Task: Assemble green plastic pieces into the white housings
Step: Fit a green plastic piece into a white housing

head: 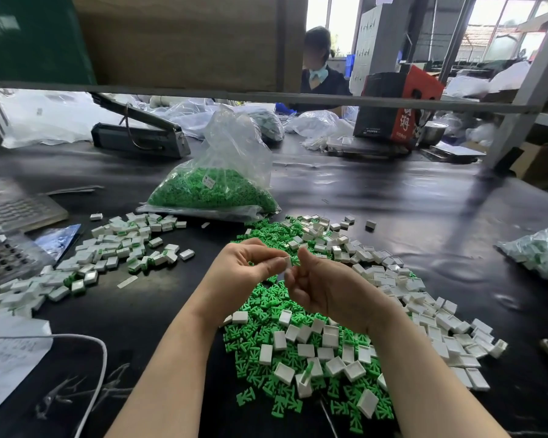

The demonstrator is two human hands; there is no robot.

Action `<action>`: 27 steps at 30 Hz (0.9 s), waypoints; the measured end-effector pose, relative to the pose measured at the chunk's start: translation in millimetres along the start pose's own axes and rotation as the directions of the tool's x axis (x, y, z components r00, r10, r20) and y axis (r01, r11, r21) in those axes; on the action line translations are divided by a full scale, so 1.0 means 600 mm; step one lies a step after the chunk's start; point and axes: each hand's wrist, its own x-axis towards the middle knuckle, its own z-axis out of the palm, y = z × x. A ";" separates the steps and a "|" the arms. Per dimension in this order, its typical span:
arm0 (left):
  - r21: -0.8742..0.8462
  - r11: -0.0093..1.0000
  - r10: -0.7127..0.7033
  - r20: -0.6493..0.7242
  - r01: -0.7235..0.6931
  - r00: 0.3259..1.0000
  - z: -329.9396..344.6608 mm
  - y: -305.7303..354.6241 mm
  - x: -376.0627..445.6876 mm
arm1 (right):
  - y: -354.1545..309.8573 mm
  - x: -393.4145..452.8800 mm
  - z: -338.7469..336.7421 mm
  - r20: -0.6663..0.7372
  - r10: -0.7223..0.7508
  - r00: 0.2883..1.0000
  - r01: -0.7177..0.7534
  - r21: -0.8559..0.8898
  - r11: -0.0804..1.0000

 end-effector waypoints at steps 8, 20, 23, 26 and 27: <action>-0.059 0.998 -0.006 0.021 0.008 1.000 0.002 0.007 -0.002 | 0.007 0.010 0.022 0.077 -0.092 0.993 0.066 0.291 0.954; 0.054 0.996 0.060 0.112 -0.067 0.992 0.010 0.019 -0.004 | 0.015 0.022 0.033 -0.038 -0.155 0.987 0.157 0.380 0.911; 0.052 0.996 0.064 0.110 -0.070 0.992 0.009 0.018 -0.005 | 0.015 0.022 0.036 -0.031 -0.170 0.985 0.169 0.391 0.905; 0.049 0.997 0.046 0.119 -0.052 0.992 0.008 0.016 -0.004 | 0.015 0.021 0.037 -0.027 -0.168 0.985 0.166 0.382 0.909; 0.047 0.998 0.040 0.122 -0.046 0.992 0.008 0.015 -0.004 | 0.016 0.021 0.038 -0.028 -0.166 0.986 0.164 0.378 0.911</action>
